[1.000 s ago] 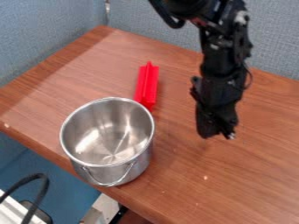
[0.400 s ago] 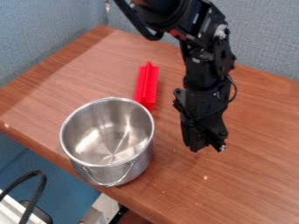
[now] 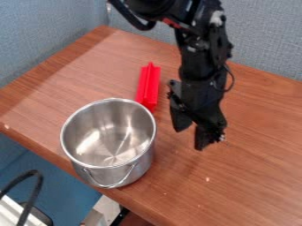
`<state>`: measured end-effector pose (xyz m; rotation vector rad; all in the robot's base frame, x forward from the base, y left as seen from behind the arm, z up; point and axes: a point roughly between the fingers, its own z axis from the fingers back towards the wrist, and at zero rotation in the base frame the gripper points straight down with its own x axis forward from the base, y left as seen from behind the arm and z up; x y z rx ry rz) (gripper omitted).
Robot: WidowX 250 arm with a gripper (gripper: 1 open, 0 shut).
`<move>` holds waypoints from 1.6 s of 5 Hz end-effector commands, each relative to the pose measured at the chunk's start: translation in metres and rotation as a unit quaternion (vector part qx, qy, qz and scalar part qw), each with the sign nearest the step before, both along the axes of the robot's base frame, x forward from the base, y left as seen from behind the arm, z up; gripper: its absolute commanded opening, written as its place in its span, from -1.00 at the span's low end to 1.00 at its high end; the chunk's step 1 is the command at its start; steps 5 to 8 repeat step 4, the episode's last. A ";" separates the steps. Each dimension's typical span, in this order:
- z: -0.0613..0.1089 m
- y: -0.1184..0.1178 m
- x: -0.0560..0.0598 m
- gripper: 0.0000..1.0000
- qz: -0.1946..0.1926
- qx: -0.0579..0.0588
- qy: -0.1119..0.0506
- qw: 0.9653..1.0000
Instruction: Move the red object from the metal pot to the table
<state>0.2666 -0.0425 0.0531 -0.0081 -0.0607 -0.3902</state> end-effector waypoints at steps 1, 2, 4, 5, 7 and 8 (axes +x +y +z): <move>0.014 0.006 0.014 -1.00 0.045 0.001 -0.019 0.999; 0.011 0.009 0.014 -1.00 0.070 0.003 -0.013 0.997; -0.006 0.030 0.020 -1.00 0.031 0.002 -0.006 0.999; -0.006 0.030 0.020 -1.00 0.031 0.002 -0.006 0.999; -0.006 0.030 0.020 -1.00 0.031 0.002 -0.006 0.999; -0.006 0.030 0.020 -1.00 0.031 0.002 -0.006 0.999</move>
